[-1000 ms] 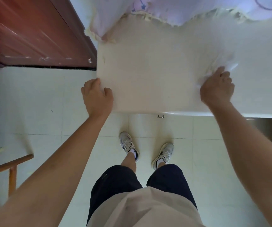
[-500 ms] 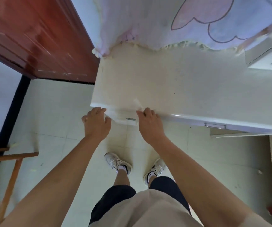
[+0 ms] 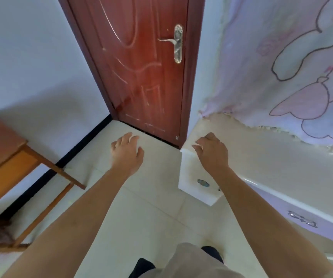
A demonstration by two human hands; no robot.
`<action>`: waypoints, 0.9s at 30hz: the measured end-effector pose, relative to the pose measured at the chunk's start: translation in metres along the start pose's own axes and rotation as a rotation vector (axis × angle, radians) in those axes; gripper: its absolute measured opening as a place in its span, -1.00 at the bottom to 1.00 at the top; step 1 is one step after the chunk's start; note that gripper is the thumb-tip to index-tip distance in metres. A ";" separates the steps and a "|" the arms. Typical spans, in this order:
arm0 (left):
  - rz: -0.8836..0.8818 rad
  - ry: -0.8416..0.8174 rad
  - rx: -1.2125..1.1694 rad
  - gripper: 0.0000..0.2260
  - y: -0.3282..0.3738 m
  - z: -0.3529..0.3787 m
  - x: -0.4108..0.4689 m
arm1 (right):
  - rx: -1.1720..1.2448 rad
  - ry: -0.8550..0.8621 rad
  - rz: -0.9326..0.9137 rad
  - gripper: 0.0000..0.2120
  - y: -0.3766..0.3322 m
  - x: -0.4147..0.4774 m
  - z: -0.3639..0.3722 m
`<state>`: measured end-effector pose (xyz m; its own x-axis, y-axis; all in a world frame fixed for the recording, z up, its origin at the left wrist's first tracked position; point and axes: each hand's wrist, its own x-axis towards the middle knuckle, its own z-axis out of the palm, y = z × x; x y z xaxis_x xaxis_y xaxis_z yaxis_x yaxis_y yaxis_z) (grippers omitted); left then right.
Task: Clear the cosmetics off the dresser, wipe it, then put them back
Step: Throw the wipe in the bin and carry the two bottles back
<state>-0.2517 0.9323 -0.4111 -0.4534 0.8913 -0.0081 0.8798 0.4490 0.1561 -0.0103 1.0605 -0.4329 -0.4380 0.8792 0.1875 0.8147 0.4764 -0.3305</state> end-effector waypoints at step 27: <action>-0.961 0.191 0.135 -0.57 -0.697 -0.168 -0.276 | 0.444 -0.253 -0.915 -0.75 -0.826 -0.047 0.222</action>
<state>-0.7635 0.3626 -0.3519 -0.9882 0.1245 0.0890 0.1294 0.9902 0.0523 -0.7470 0.6270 -0.3745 -0.9253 0.1333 0.3549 -0.0579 0.8755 -0.4798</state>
